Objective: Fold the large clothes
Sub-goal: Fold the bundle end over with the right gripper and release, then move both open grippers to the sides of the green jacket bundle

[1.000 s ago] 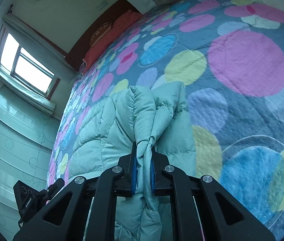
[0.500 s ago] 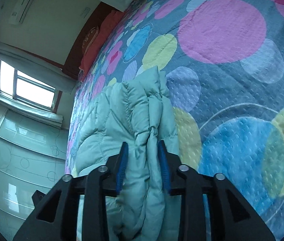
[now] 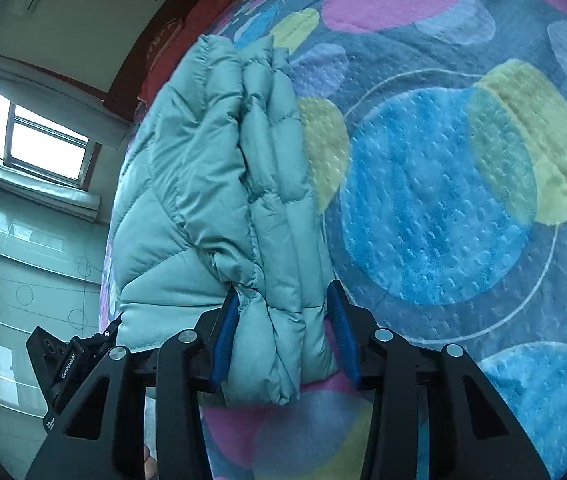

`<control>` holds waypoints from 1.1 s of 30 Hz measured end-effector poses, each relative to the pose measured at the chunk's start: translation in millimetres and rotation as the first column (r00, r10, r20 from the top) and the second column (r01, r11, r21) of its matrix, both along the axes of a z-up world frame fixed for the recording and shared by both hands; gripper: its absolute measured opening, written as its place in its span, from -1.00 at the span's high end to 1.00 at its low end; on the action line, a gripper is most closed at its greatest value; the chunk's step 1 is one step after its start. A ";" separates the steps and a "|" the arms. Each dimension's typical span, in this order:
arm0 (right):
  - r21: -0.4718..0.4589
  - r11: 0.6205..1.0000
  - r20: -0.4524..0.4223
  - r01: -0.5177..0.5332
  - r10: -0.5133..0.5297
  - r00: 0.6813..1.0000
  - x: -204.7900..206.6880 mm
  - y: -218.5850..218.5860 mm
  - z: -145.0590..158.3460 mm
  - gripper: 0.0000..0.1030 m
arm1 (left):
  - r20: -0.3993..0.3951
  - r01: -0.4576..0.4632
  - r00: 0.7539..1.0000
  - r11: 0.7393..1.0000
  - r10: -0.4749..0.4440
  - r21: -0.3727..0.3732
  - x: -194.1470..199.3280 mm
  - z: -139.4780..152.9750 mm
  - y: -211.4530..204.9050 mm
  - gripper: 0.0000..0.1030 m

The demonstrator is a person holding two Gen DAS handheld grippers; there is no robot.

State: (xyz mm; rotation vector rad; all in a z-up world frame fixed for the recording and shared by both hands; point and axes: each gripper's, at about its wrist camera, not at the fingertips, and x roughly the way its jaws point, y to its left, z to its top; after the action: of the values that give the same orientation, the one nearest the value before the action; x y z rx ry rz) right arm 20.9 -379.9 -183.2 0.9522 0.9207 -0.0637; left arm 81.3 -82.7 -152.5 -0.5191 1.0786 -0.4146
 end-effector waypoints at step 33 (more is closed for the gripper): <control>-0.079 0.996 0.059 0.031 -0.026 0.998 114.2 -43.1 20.7 0.17 | -0.037 0.048 0.998 0.993 -0.044 0.109 100.1 9.9 -28.8 -0.31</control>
State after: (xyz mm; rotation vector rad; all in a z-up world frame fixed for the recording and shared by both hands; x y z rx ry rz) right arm 135.1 -423.0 -162.5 0.8885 0.8454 -0.0965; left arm 181.3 -111.6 -142.6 -0.4053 1.1417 -0.3856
